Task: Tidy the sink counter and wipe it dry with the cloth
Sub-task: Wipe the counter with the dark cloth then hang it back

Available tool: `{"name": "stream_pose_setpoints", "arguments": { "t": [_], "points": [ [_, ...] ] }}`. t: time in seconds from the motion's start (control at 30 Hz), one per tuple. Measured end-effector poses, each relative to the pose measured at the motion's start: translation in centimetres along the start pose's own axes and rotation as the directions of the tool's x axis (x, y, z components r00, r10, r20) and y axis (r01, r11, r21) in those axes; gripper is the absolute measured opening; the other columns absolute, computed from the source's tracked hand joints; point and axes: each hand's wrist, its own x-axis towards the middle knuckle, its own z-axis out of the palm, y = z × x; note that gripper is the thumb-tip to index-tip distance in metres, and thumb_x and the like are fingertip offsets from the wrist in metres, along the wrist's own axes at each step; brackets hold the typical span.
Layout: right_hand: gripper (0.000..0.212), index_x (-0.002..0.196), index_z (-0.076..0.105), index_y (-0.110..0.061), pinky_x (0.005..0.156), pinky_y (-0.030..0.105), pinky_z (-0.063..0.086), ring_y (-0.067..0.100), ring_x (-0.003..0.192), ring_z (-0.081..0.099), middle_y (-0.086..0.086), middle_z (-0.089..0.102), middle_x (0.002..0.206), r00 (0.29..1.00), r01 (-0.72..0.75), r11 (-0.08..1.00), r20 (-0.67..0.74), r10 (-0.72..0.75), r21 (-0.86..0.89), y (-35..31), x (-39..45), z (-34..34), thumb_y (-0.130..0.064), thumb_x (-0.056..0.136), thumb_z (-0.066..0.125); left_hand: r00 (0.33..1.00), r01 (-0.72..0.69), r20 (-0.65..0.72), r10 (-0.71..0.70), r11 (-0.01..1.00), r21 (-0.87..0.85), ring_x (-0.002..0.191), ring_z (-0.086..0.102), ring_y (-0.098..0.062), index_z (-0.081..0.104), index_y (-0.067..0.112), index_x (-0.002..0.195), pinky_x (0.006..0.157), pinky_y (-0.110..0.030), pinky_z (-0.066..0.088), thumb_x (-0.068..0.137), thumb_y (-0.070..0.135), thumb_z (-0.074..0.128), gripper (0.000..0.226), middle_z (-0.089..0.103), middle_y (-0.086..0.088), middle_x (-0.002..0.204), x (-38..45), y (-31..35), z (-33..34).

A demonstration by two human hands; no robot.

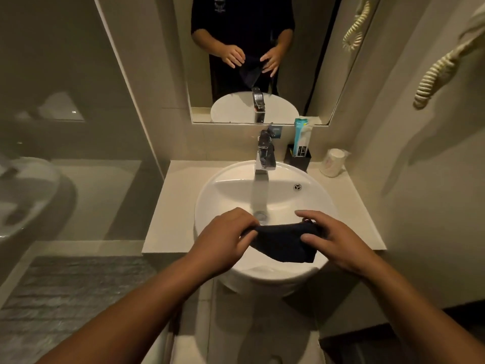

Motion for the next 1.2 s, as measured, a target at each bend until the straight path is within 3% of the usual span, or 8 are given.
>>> {"name": "stream_pose_setpoints", "arguments": {
  "t": [0.13, 0.27, 0.47, 0.6, 0.73, 0.93, 1.03, 1.2],
  "points": [
    [0.047, 0.129, 0.047, -0.045, 0.098, 0.031, 0.047, 0.011, 0.109, 0.057, -0.011, 0.057, 0.120, 0.999, -0.046, 0.986, -0.010, 0.045, -0.159, 0.7, -1.7, 0.3, -0.022, 0.091, 0.062, 0.998, -0.034, 0.052, 0.031, 0.998, 0.054, 0.091, 0.057, -0.018, 0.063, 0.025, 0.104, 0.082, -0.036, 0.048, 0.092, 0.026, 0.054, 0.015, 0.067, 0.001, 0.101, -0.7, 0.9, 1.1],
    [0.023, 0.108, 0.063, -0.035, 0.080, 0.018, 0.044, 0.012, 0.100, 0.060, -0.016, 0.061, 0.105, 1.000, -0.011, 0.955, 0.000, 0.011, -0.297, 1.6, -3.8, 0.0, -0.021, 0.090, 0.062, 0.995, -0.092, 0.059, 0.084, 0.983, 0.158, 0.086, 0.061, -0.024, 0.066, 0.023, 0.101, 0.078, -0.041, 0.050, 0.089, 0.023, 0.057, 0.015, 0.070, -0.003, 0.094, -1.7, 2.6, 2.0],
    [0.019, 0.105, 0.070, -0.028, 0.110, 0.041, 0.037, 0.019, 0.135, 0.036, -0.003, 0.043, 0.145, 0.996, 0.030, 0.869, -0.059, -0.068, -0.495, 3.0, -6.9, 0.7, -0.027, 0.087, 0.066, 0.992, -0.073, 0.116, 0.041, 0.957, 0.282, 0.091, 0.063, -0.018, 0.064, 0.026, 0.109, 0.085, -0.033, 0.051, 0.090, 0.026, 0.060, 0.020, 0.070, 0.000, 0.101, -4.7, 4.6, 4.4],
    [0.018, 0.105, 0.069, -0.027, 0.097, 0.029, 0.046, 0.007, 0.111, 0.055, -0.008, 0.063, 0.116, 0.981, 0.163, 0.888, 0.165, -0.100, -0.430, 5.3, -9.2, 1.5, -0.027, 0.087, 0.064, 0.994, 0.101, 0.026, -0.104, 0.991, 0.089, 0.095, 0.061, -0.016, 0.062, 0.024, 0.111, 0.083, -0.029, 0.048, 0.092, 0.025, 0.056, 0.020, 0.068, 0.002, 0.105, -8.6, 5.3, 7.2],
    [0.016, 0.099, 0.063, -0.040, 0.073, 0.014, 0.044, -0.005, 0.086, 0.059, -0.019, 0.063, 0.090, 0.943, 0.083, 0.958, 0.333, 0.014, -0.275, 8.3, -11.2, 2.4, -0.027, 0.089, 0.062, 0.972, 0.215, 0.102, -0.213, 0.977, -0.005, 0.094, 0.059, -0.006, 0.063, 0.029, 0.107, 0.080, -0.022, 0.047, 0.091, 0.029, 0.058, 0.017, 0.067, 0.011, 0.102, -11.8, 5.4, 9.8],
    [0.017, 0.105, 0.059, -0.040, 0.079, 0.025, 0.047, 0.004, 0.095, 0.060, -0.017, 0.064, 0.102, 0.985, -0.008, 0.988, 0.171, 0.035, -0.155, 10.2, -6.0, 2.6, -0.031, 0.090, 0.058, 0.944, 0.325, 0.063, -0.324, 0.946, -0.013, 0.087, 0.057, -0.005, 0.063, 0.028, 0.105, 0.075, -0.026, 0.046, 0.090, 0.031, 0.059, 0.016, 0.068, 0.010, 0.099, -7.9, 2.8, 10.5],
    [0.018, 0.110, 0.061, -0.029, 0.077, 0.030, 0.042, 0.015, 0.091, 0.057, -0.002, 0.066, 0.106, 0.989, -0.098, 0.963, 0.081, 0.122, -0.252, 10.9, -1.1, 3.6, -0.030, 0.093, 0.053, 0.936, 0.341, 0.064, -0.345, 0.938, 0.066, 0.093, 0.060, -0.015, 0.062, 0.022, 0.110, 0.080, -0.032, 0.048, 0.092, 0.029, 0.055, 0.020, 0.068, 0.002, 0.106, -3.7, 0.0, 11.4],
    [0.028, 0.118, 0.062, -0.027, 0.092, 0.040, 0.043, 0.027, 0.099, 0.060, 0.006, 0.070, 0.109, 0.981, -0.171, 0.817, -0.021, 0.191, -0.551, 11.6, 2.8, 6.5, -0.036, 0.097, 0.045, 0.904, 0.378, 0.137, -0.406, 0.906, 0.189, 0.096, 0.061, -0.023, 0.059, 0.019, 0.115, 0.086, -0.036, 0.048, 0.094, 0.028, 0.052, 0.023, 0.067, -0.004, 0.110, -0.5, -3.4, 13.8]
  ]
}}
